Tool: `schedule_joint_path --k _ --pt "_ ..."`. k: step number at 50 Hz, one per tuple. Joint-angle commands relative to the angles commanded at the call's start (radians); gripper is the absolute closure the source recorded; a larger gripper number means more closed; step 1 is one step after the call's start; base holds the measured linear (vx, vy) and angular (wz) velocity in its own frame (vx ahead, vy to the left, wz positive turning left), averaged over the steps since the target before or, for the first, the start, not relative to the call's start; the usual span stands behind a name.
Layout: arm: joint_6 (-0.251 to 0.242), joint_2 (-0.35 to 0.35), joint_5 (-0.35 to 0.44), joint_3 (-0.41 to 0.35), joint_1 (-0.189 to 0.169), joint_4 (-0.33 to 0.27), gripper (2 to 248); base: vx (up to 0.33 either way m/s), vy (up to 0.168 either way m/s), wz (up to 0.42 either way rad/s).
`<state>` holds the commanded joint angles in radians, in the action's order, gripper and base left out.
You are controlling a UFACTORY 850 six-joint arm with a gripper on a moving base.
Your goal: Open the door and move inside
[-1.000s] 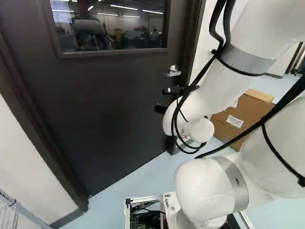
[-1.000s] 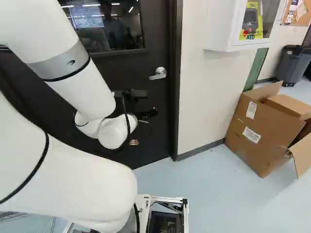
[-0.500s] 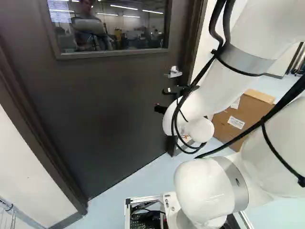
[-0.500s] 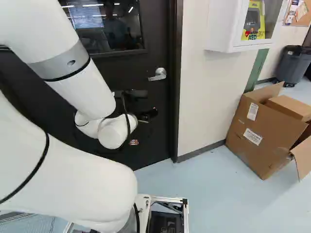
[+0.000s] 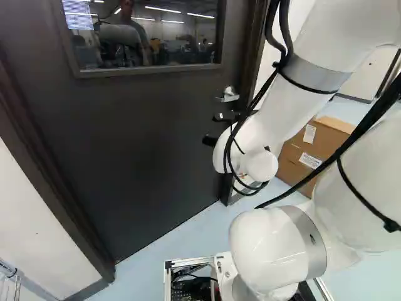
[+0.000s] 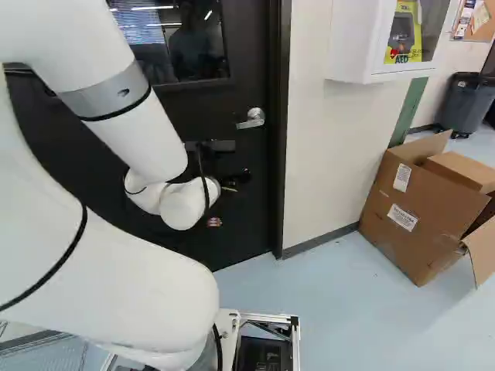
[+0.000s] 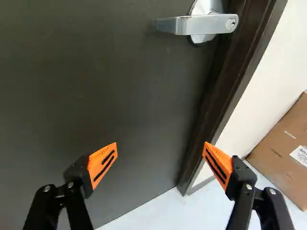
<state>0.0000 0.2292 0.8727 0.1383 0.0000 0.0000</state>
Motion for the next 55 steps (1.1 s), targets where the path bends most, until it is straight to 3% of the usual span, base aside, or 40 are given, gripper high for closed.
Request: schedule_joint_path --k 55 --pt "0.0 0.0 0.0 0.136 0.0 0.0 3 0.0 0.0 0.0"
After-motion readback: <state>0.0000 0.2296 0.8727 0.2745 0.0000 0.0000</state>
